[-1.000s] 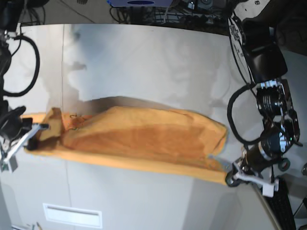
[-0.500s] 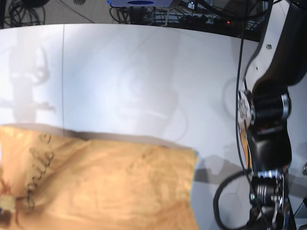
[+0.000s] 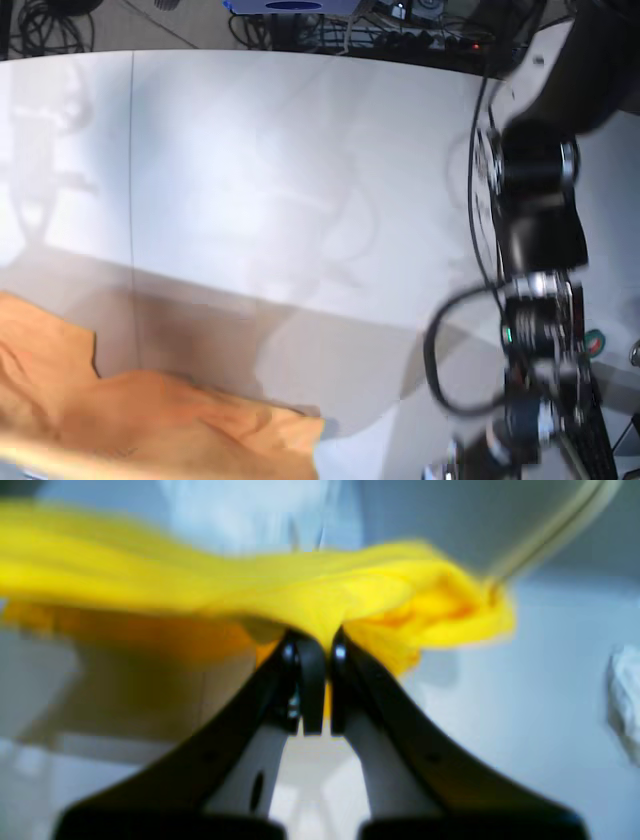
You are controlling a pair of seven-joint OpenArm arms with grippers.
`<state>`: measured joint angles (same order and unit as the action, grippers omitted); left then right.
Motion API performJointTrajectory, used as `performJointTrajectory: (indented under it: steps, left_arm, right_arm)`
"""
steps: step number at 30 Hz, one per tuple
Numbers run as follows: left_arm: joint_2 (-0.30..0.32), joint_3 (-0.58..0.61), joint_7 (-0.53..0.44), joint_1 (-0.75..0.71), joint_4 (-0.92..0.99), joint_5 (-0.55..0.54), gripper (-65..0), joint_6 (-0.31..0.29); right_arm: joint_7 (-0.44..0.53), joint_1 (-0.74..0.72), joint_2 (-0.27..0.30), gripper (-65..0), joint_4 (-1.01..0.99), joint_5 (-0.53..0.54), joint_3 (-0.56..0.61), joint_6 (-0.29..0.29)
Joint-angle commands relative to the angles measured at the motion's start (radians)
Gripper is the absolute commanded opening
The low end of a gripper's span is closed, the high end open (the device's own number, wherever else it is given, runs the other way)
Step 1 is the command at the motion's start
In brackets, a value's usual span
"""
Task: Layout the t-shirt on the table in an organized manner, then fold the t-shirt properly
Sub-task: 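Lift the shirt with both grippers and swing it out flat, then lower the shirt onto the table with both grippers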
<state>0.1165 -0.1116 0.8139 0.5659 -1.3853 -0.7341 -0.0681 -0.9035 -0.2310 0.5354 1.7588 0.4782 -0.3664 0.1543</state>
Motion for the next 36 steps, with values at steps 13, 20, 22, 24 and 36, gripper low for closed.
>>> performJointTrajectory:
  steps: [13,20,22,24,36]
  left_arm:
    - [0.124,-0.001,-0.161,-0.554,-0.098,-0.003,-65.0,-0.009]
    - [0.15,-0.009,-0.242,-0.676,-0.096,-0.003,-65.0,-0.009]
    - [0.15,-0.009,-0.242,-0.688,-0.096,-0.003,-65.0,-0.009]
    - [0.15,-0.009,-0.242,-0.705,-0.096,-0.003,-65.0,-0.009]
    - [0.159,-0.01,-0.242,-0.742,-0.098,-0.003,-65.0,-0.009]
  right_arm:
    - [0.067,0.331,-0.126,-65.0,-0.31,-0.016,0.074,-0.012]
    - [0.108,0.312,-0.143,-65.0,-0.435,-0.016,0.128,-0.012]
    - [0.108,0.298,-0.139,-61.7,-0.485,-0.016,0.145,-0.012]
    - [0.108,0.301,-0.137,-44.3,-0.491,-0.016,0.142,-0.012]
    - [0.113,0.513,-0.225,-38.6,-0.15,-0.016,-0.239,-0.012]
